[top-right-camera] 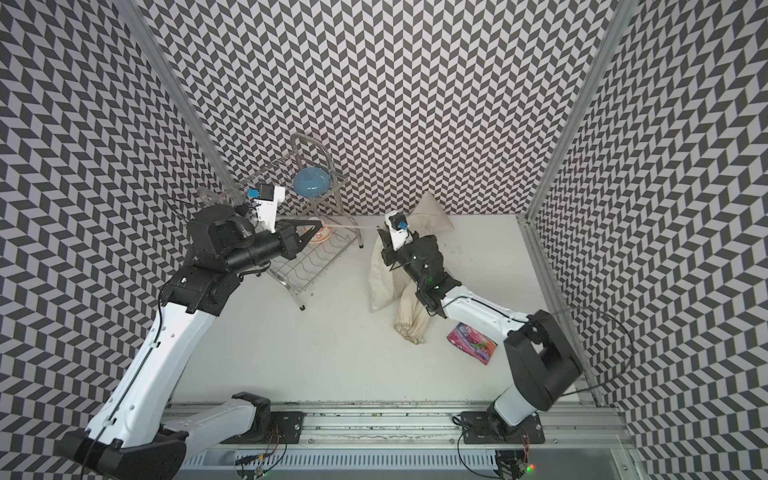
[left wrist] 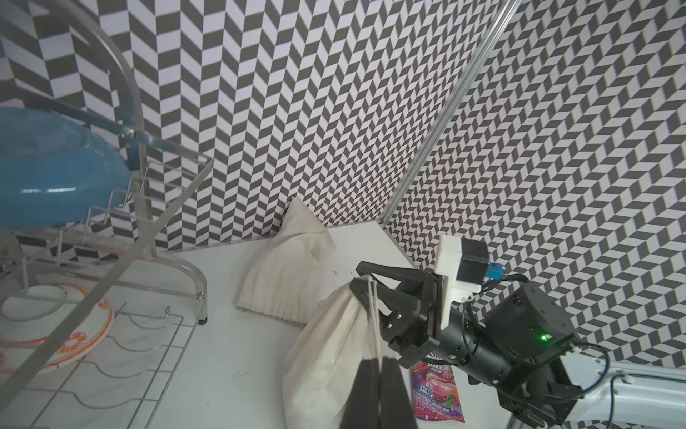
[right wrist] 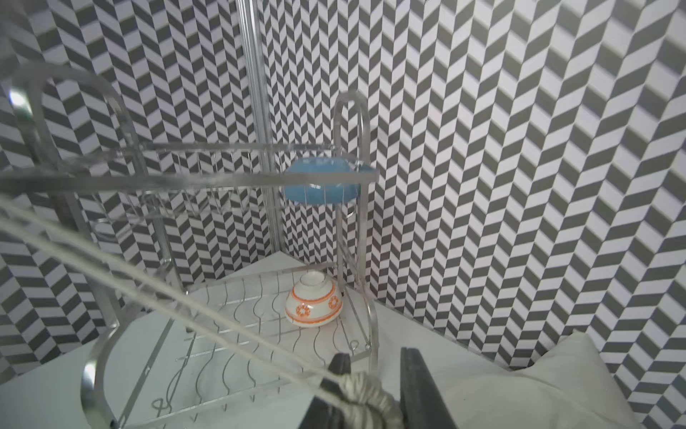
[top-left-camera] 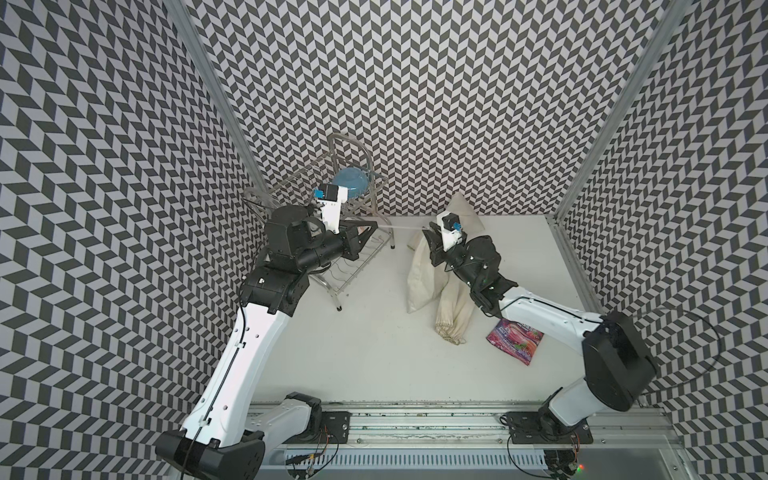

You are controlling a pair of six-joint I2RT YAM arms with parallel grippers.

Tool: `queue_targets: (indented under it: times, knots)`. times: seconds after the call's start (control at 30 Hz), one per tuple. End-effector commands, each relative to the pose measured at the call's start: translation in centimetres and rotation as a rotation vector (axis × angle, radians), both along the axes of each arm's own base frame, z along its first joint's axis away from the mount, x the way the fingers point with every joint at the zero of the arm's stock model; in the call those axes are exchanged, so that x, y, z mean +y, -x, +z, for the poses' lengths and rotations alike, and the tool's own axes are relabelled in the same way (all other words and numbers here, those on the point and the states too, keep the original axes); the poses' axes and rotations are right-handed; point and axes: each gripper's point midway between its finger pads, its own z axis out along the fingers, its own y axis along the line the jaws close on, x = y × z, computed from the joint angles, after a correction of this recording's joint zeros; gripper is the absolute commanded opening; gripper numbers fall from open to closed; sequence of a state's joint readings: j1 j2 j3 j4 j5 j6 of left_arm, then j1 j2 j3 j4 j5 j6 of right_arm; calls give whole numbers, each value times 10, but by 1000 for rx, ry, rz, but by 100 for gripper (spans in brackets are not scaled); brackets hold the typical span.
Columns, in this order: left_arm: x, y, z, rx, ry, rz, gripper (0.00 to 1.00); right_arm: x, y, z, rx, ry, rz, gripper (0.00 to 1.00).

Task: Close the soil bag
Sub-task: Frap the soil bag at the center of the board.

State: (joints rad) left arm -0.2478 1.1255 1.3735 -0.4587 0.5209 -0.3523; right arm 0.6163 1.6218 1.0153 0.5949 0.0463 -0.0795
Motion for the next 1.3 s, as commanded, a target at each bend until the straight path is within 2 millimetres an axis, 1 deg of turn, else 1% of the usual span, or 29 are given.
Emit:
queue_targets:
  times: [0.0, 0.07, 0.1, 0.2, 0.23, 0.27, 0.3, 0.33, 0.37, 0.43, 0.47, 0.53, 0.57, 0.6, 0.63, 0.67, 0.73, 0.83, 0.93, 1.03, 1.1, 1.17, 1.27]
  knots:
    - [51, 41, 125, -440, 80, 183, 0, -145, -35, -148, 367, 300, -564, 24]
    - [52, 41, 128, -440, 84, 189, 0, -146, -41, -138, 353, 309, -582, 24]
    - [52, 43, 130, -443, 88, 186, 0, -148, -44, -130, 341, 318, -597, 24]
    - [53, 50, 141, -464, 92, 183, 0, -149, -49, -95, 284, 309, -617, 24]
    - [54, 54, 145, -474, 93, 187, 0, -148, -49, -87, 269, 299, -612, 25]
    - [56, 58, 147, -484, 93, 191, 0, -148, -49, -84, 261, 295, -609, 26]
    - [57, 61, 149, -491, 93, 198, 0, -147, -49, -85, 263, 297, -604, 27]
    - [59, 63, 150, -497, 91, 205, 0, -146, -48, -92, 273, 306, -596, 29]
    - [60, 64, 149, -498, 87, 213, 0, -146, -47, -101, 287, 316, -588, 30]
    - [59, 58, 137, -474, 87, 213, 0, -142, -44, -128, 338, 340, -560, 31]
    - [56, 51, 125, -442, 91, 200, 0, -140, -41, -142, 368, 345, -540, 31]
    - [42, 37, 91, -363, 101, 131, 0, -134, -35, -162, 412, 349, -501, 31]
    - [35, 29, 71, -318, 102, 99, 0, -125, -31, -167, 421, 341, -459, 31]
    - [31, 25, 61, -299, 104, 89, 0, -116, -28, -166, 414, 341, -421, 33]
    - [30, 23, 56, -299, 105, 88, 0, -108, -24, -159, 393, 340, -389, 35]
    - [30, 23, 58, -308, 110, 90, 0, -99, -21, -150, 366, 329, -359, 36]
    - [29, 25, 67, -333, 111, 88, 0, -86, -17, -128, 325, 307, -315, 40]
    - [25, 28, 80, -350, 110, 74, 0, -65, -7, -87, 241, 271, -234, 47]
    - [13, 29, 81, -344, 119, 40, 0, -39, 14, -43, 137, 236, -119, 59]
    - [0, 29, 80, -333, 122, 5, 0, -10, 40, -6, 39, 207, -10, 75]
    - [-9, 29, 79, -325, 125, -19, 0, 7, 56, 16, -32, 193, 53, 85]
    - [-14, 29, 79, -321, 125, -37, 0, 26, 73, 33, -96, 179, 129, 90]
    - [-17, 31, 80, -322, 129, -45, 0, 51, 91, 52, -153, 140, 239, 93]
